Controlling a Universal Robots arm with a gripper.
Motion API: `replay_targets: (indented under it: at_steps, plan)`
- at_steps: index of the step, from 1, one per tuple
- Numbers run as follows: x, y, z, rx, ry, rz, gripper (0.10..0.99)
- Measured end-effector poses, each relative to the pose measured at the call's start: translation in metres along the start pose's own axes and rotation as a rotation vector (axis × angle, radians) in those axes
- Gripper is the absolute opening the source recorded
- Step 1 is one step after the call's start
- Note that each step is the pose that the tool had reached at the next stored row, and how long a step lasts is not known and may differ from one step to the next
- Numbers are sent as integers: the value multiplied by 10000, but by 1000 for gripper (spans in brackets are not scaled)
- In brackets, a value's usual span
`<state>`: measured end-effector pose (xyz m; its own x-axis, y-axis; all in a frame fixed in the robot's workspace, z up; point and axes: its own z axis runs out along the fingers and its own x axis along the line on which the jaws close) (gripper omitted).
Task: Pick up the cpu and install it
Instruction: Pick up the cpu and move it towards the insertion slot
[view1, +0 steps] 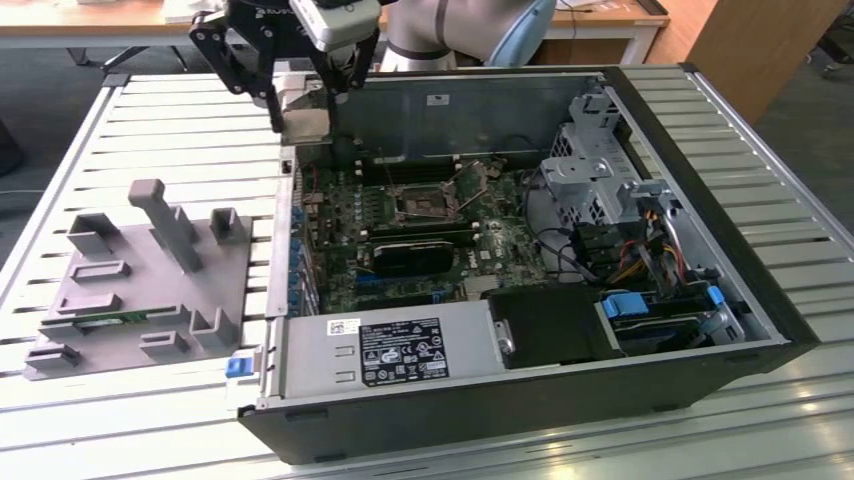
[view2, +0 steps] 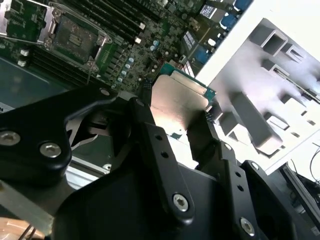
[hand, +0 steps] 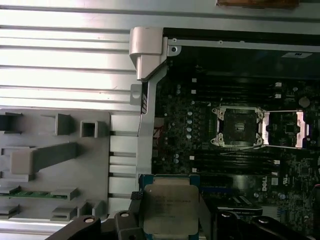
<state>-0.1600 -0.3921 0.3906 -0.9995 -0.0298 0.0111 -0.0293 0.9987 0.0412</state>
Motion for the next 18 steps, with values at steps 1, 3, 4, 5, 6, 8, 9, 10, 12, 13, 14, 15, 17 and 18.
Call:
replay_targets:
  at_steps: [1,3,4,5,6,8,9,10,12,13,14,15,17,18]
  plan:
    - [-16,0,1,0,-1,0,533]
    - [-51,1,1,0,0,0,533]
    - [-69,1,1,-1,-1,0,533]
    - [-85,1,1,0,0,0,533]
    - [-101,1,2,0,0,-1,533]
    - [-131,1,2,0,-1,0,533]
    - [-144,1,3,0,0,0,533]
    - [-159,1,3,0,0,0,533]
    - [-181,0,4,0,0,0,533]
    - [-190,0,5,0,0,0,533]
    - [-197,-1,5,0,-1,0,533]
    - [-203,-1,6,0,-1,0,533]
    - [-216,-1,7,0,0,0,533]
    - [-222,-1,8,-1,-1,0,533]
